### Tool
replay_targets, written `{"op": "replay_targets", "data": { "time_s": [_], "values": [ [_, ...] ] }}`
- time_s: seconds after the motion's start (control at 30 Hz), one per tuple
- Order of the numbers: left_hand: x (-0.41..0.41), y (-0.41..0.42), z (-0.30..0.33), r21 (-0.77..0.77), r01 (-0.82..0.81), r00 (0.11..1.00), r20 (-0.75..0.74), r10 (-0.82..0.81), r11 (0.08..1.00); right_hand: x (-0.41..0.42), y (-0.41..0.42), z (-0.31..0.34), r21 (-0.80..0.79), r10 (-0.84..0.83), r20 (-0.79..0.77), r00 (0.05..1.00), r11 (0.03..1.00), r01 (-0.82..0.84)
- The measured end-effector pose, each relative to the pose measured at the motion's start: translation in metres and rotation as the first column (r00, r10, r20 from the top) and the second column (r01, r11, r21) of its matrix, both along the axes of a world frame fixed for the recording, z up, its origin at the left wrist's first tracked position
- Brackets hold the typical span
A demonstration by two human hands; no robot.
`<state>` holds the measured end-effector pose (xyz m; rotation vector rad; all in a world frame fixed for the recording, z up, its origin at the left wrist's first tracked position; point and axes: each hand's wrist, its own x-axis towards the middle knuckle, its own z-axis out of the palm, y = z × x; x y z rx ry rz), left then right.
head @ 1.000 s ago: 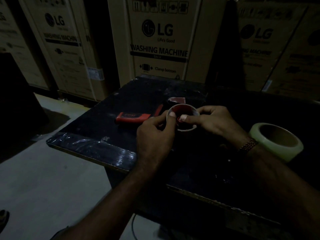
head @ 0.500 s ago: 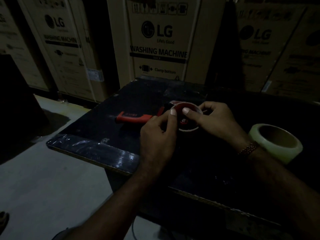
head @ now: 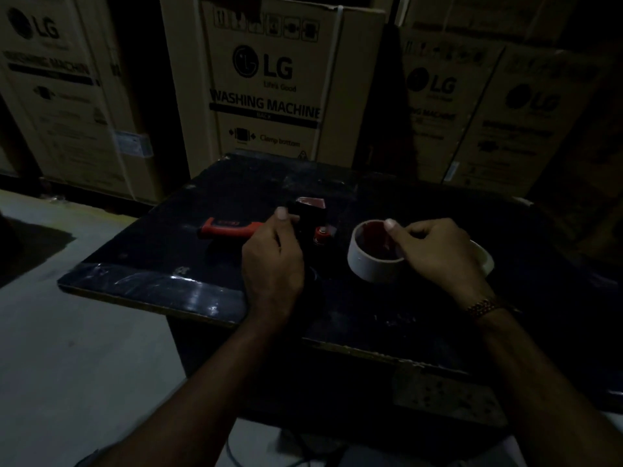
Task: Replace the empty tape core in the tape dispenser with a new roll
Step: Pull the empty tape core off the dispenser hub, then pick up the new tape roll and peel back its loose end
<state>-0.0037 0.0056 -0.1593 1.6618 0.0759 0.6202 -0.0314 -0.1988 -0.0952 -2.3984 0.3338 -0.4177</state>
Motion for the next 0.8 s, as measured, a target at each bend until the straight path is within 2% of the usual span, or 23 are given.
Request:
{"op": "replay_targets", "data": {
  "time_s": [0.13,0.3,0.4,0.47,0.53,0.6,0.7,0.8],
  "values": [
    [-0.016,0.003,0.001,0.028,0.061,0.998,-0.018,-0.06,0.998,-0.013,0.0,-0.003,-0.176,-0.031,-0.169,0.985,0.984,0.001],
    [-0.063,0.004,-0.01,-0.053,0.226,0.974,-0.02,-0.227,0.973,-0.024,0.01,-0.014,-0.201,-0.032,-0.18,0.983,0.98,-0.004],
    [-0.074,0.01,-0.011,-0.12,0.317,0.945,-0.043,-0.324,0.941,-0.036,0.015,-0.015,-0.184,-0.093,-0.085,0.992,0.98,0.076],
    [-0.074,0.015,-0.009,-0.121,0.402,0.91,-0.056,-0.41,0.908,-0.05,0.013,-0.014,-0.213,-0.17,0.039,0.985,0.961,0.174],
    [-0.073,0.019,-0.008,-0.123,0.451,0.886,-0.052,-0.46,0.884,-0.06,0.005,-0.013,-0.232,-0.266,0.18,0.947,0.924,0.304],
    [-0.075,0.02,-0.006,-0.134,0.475,0.874,-0.045,-0.484,0.87,-0.062,-0.011,-0.013,-0.273,-0.332,0.229,0.915,0.881,0.388],
    [-0.081,0.017,-0.005,-0.14,0.512,0.852,-0.04,-0.522,0.847,-0.054,-0.039,-0.019,-0.343,-0.387,0.038,0.921,0.861,0.376],
    [-0.085,0.013,-0.003,-0.161,0.541,0.832,-0.038,-0.553,0.825,-0.043,-0.05,-0.031,-0.272,-0.326,-0.084,0.941,0.917,0.293]
  ]
}}
